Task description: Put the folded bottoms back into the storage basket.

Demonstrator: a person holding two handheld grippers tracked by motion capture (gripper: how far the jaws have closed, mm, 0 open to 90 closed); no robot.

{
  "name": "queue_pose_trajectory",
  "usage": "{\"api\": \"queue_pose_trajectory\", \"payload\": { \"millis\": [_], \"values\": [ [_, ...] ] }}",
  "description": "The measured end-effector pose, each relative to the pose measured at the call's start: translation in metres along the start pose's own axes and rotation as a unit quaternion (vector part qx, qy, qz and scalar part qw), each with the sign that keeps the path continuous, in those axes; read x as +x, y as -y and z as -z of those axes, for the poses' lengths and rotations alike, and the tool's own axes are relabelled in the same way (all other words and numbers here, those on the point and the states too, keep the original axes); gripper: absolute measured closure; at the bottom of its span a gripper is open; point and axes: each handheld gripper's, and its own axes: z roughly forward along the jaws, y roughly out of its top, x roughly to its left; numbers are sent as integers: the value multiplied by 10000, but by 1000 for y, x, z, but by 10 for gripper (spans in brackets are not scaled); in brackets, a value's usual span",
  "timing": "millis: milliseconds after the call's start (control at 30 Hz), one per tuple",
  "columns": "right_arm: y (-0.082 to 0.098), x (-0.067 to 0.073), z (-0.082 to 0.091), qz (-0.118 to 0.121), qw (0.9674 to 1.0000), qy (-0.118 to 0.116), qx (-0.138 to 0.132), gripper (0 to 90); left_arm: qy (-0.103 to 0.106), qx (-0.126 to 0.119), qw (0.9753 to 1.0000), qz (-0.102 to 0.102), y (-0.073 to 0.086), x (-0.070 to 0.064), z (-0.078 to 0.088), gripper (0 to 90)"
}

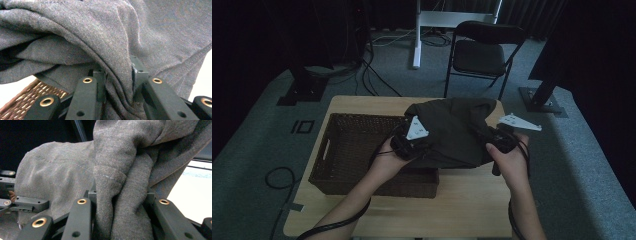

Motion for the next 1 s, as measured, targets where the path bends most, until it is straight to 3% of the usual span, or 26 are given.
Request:
{"api": "queue_pose_trajectory", "payload": {
  "millis": [367,1000],
  "values": [
    [-4,28,-31,98,9997,-201,72,649,-184,71,9995,230,23,24,23,725],
    [-6,72,-76,124,9986,-493,141,649,-540,211,9976,378,56,57,57,725]
  ]
}}
